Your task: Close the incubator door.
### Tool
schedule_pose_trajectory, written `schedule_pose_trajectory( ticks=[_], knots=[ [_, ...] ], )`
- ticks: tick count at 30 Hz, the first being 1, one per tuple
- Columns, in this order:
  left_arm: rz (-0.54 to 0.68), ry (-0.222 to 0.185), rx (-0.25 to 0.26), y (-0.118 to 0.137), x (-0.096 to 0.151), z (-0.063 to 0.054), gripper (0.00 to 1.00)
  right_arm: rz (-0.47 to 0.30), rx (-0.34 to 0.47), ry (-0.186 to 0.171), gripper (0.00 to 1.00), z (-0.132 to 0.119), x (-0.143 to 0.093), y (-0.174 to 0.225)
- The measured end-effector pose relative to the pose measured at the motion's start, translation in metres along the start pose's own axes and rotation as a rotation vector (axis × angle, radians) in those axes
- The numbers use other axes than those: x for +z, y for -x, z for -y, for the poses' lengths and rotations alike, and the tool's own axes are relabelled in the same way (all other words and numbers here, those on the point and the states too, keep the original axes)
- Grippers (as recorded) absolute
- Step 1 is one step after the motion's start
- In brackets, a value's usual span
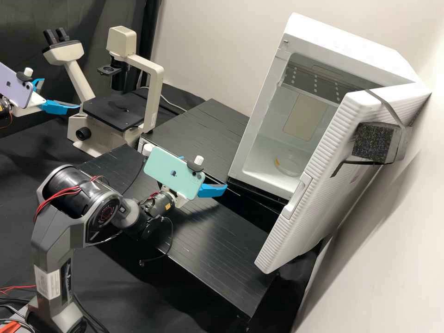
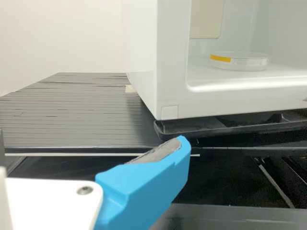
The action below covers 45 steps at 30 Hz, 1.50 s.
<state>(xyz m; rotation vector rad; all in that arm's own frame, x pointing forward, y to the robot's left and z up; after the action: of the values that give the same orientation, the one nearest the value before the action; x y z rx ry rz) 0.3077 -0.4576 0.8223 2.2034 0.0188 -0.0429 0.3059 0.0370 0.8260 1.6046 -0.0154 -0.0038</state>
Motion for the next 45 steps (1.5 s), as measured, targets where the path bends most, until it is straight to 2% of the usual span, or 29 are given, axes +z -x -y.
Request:
schedule_pose_trajectory(
  ticks=[9, 13, 17, 22, 26, 31, 33, 41, 45],
  knots=[
    [0.0, 0.0, 0.0, 0.0, 0.0, 0.0, 1.0, 0.001, 0.003, -0.002, 1.0, 0.001, 0.001, 0.002],
    [0.0, 0.0, 0.0, 0.0, 0.0, 0.0, 1.0, -0.013, 0.044, -0.004, 1.0, -0.007, 0.001, 0.024],
    [0.0, 0.0, 0.0, 0.0, 0.0, 0.0, 1.0, -0.08, 0.151, -0.002, 1.0, -0.024, -0.007, 0.056],
    [0.0, 0.0, 0.0, 0.0, 0.0, 0.0, 1.0, -0.22, 0.337, 0.026, 1.0, -0.046, -0.022, 0.107],
    [0.0, 0.0, 0.0, 0.0, 0.0, 0.0, 1.0, -0.237, 0.442, 0.043, 1.0, -0.061, -0.021, 0.131],
    [0.0, 0.0, 0.0, 0.0, 0.0, 0.0, 1.0, -0.169, 0.561, 0.04, 1.0, -0.079, -0.008, 0.144],
    [0.0, 0.0, 0.0, 0.0, 0.0, 0.0, 1.0, -0.109, 0.59, 0.047, 1.0, -0.085, 0.001, 0.145],
    [0.0, 0.0, 0.0, 0.0, 0.0, 0.0, 1.0, 0.123, 0.621, 0.033, 1.0, -0.1, 0.038, 0.137],
    [0.0, 0.0, 0.0, 0.0, 0.0, 0.0, 1.0, 0.199, 0.645, 0.029, 1.0, -0.107, 0.051, 0.139]
  ],
)
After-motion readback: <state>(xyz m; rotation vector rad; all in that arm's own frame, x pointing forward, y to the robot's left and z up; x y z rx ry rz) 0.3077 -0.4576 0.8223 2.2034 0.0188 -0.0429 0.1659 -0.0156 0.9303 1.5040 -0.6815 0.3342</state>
